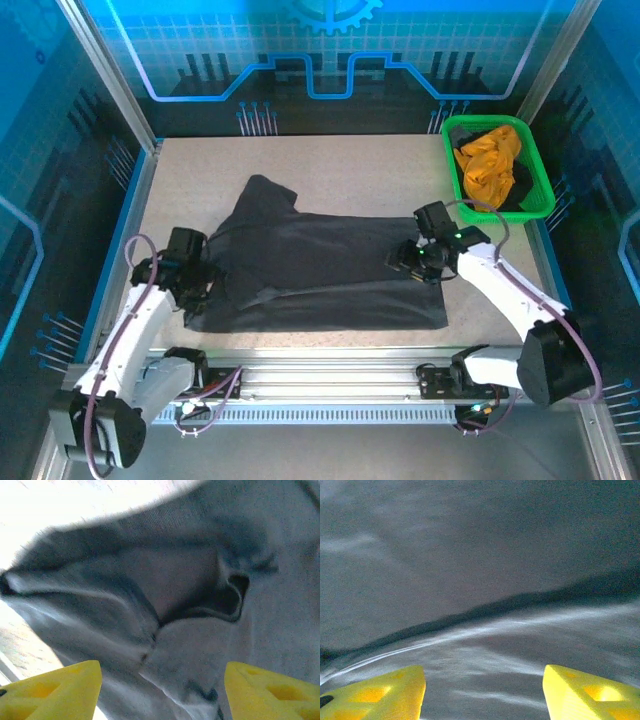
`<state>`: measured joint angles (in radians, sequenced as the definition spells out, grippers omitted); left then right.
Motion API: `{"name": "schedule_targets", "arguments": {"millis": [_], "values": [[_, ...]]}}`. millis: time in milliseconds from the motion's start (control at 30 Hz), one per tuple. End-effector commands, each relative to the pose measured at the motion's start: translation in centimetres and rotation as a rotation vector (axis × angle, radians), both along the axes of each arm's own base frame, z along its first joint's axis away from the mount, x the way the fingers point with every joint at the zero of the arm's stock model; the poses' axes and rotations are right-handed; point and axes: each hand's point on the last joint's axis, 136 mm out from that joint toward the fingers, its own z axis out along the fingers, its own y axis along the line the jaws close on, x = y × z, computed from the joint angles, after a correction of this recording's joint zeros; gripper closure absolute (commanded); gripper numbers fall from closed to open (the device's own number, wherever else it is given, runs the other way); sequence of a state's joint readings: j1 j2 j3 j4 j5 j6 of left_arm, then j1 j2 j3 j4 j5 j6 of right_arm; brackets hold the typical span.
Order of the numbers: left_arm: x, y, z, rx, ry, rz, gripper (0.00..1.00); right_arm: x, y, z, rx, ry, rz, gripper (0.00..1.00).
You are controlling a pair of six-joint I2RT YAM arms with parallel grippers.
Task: Fold and stack the t-shirts
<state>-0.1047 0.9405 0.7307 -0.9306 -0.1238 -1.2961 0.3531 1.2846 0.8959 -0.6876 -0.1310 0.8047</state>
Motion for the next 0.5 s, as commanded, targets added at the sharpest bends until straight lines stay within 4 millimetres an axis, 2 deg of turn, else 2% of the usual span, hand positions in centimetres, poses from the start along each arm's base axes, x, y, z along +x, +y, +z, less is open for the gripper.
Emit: {"name": "schedule_targets", "arguments": {"millis": [0, 67, 133, 233, 333, 467], "values": [[-0.6, -4.6, -2.3, -0.198, 0.035, 0.040, 0.34, 1.5, 6.9, 1.7, 0.254, -0.109, 0.238, 0.35], [-0.4, -5.9, -3.5, -0.231, 0.026, 0.052, 0.35, 1.7, 8.2, 1.6, 0.266, -0.100, 0.275, 0.35], [-0.2, -6.3, -4.3, -0.245, 0.032, 0.076, 0.38, 2.0, 8.9, 1.2, 0.282, -0.086, 0.286, 0.36], [0.7, -6.7, -4.8, -0.254, 0.020, 0.082, 0.45, 2.1, 9.1, 0.5, 0.283, -0.059, 0.282, 0.36], [0.5, -6.6, -5.6, -0.229, 0.069, 0.079, 0.51, 2.2, 9.1, 0.3, 0.283, -0.057, 0.280, 0.37], [0.1, -7.0, -6.5, -0.231, 0.118, 0.066, 0.54, 2.3, 8.9, 0.2, 0.285, -0.049, 0.269, 0.36]]}}
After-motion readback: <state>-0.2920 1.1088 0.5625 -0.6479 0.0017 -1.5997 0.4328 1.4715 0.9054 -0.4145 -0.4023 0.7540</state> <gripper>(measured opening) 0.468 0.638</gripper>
